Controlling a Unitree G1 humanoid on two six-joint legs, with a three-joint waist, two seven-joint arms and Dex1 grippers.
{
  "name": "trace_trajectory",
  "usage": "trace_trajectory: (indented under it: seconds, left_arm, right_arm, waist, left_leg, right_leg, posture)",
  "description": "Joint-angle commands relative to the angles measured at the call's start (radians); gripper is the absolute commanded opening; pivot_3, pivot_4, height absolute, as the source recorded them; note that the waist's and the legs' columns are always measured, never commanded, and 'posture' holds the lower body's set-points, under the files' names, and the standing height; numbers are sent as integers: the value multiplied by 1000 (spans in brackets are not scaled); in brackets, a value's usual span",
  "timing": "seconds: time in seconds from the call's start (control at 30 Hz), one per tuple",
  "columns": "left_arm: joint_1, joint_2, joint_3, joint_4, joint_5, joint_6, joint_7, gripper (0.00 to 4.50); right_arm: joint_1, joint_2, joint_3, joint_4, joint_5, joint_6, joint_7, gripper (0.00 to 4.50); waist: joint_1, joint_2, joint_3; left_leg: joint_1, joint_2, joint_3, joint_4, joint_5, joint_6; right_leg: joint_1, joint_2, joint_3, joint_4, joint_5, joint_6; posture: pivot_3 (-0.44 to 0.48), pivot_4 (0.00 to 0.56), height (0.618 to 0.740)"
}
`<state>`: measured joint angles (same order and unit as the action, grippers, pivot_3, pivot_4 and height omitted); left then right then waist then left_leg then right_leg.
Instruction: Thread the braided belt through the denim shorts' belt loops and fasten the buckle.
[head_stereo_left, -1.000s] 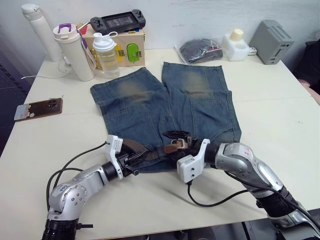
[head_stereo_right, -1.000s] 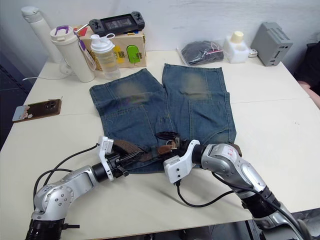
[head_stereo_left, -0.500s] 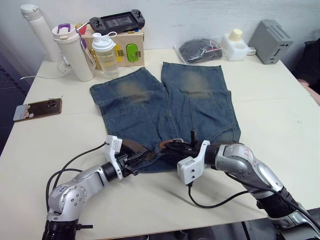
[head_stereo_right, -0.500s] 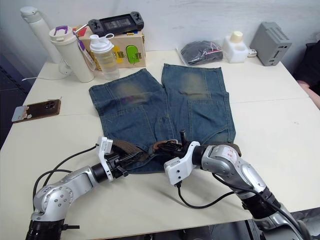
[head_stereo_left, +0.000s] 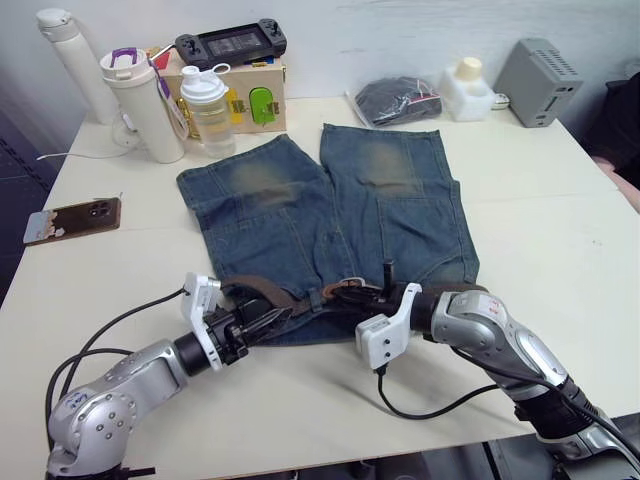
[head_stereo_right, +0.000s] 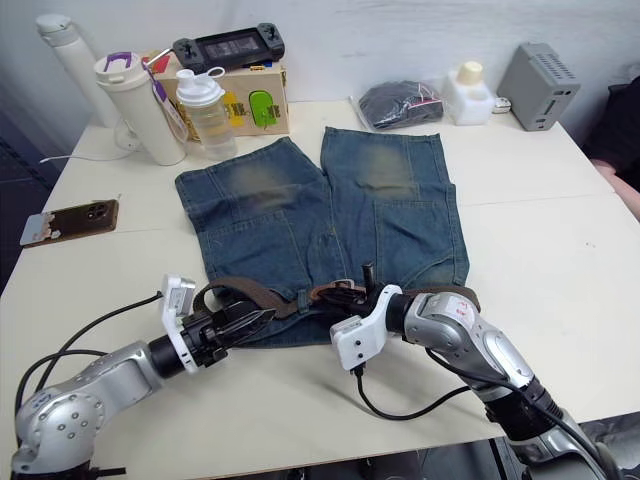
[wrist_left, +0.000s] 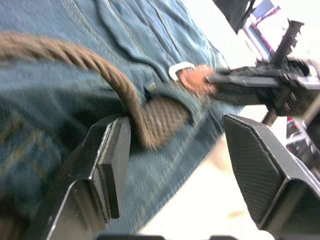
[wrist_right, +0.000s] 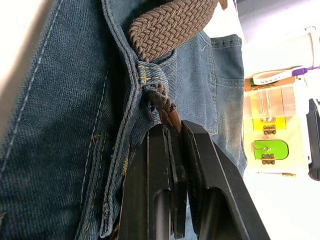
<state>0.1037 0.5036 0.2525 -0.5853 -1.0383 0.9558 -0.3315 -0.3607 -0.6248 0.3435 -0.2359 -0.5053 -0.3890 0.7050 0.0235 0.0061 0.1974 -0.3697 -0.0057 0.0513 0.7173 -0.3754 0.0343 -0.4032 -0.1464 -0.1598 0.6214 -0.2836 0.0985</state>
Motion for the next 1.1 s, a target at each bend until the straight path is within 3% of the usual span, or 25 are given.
trace_trajectory:
  seconds: [0.03, 0.13, 0.2, 0.27, 0.43, 0.6, 0.8, 0.93, 1.1]
  left_arm:
    - [38, 12, -4, -46, 26, -43, -19, 2749]
    - [55, 18, -40, -55, 123, -111, -25, 1617]
    - [59, 19, -79, -56, 193, -156, -27, 625]
    - [66, 23, -125, -46, 269, -196, -29, 14]
    - [98, 105, -305, -4, 523, -290, -47, 14]
    - [110, 120, -377, 71, 656, -365, -53, 14]
    - [109, 102, -389, 124, 708, -432, -86, 14]
    - [105, 101, -389, 142, 723, -472, -114, 14]
    - [103, 95, -367, 145, 721, -525, -154, 14]
  right_arm:
    - [6, -7, -29, -38, 19, 8, -8, 0]
    - [9, -7, -29, -42, 21, 13, -7, 0]
    - [10, -6, -29, -45, 23, 16, -7, 0]
    - [11, -7, -30, -49, 27, 20, -6, 0]
    - [14, -13, -47, -76, 44, 47, 4, 0]
    - [10, -29, -119, -156, 93, 132, 27, 0]
    - [-27, -74, -248, -212, 175, 226, 46, 0]
    - [-17, -156, -350, -104, 175, 198, 11, 0]
    - [-9, -180, -358, -72, 200, 165, -2, 0]
  waist:
    - [2, 0, 0]
    - [1, 0, 0]
    - [1, 0, 0]
    - [1, 0, 0]
    - [1, 0, 0]
    - [6, 2, -1]
    - [13, 5, -3]
    - [20, 7, -4]
    - [19, 10, -6]
  left_leg:
    - [0, 0, 0, 0, 0, 0]
    - [0, 0, 0, 0, 0, 0]
    - [0, 0, 0, 0, 0, 0]
    - [0, 0, 0, 0, 0, 0]
    - [0, 0, 0, 0, 0, 0]
    - [0, 0, 0, 0, 0, 0]
    - [1, -1, 0, 0, 0, 0]
    - [2, -1, 0, 0, -1, 1]
    - [2, 0, 1, 0, -1, 1]
  right_leg:
    - [0, 0, 0, 0, 0, 0]
    - [0, 0, 0, -1, 0, 0]
    - [0, 0, 0, -1, 0, 0]
    - [0, 0, 0, 0, 0, 0]
    - [0, 1, 0, -1, 0, 0]
    - [0, -1, 0, -1, 0, 0]
    - [1, -2, 0, -1, 0, 0]
    - [1, -2, 0, -1, 0, 0]
    - [1, -2, 0, -1, 0, 0]
  posture:
    - [0, 150, 687]
    - [0, 150, 687]
    - [0, 150, 687]
    - [0, 150, 687]
    - [0, 150, 687]
    - [0, 150, 687]
    - [0, 150, 687]
    - [0, 150, 687]
    - [0, 150, 687]
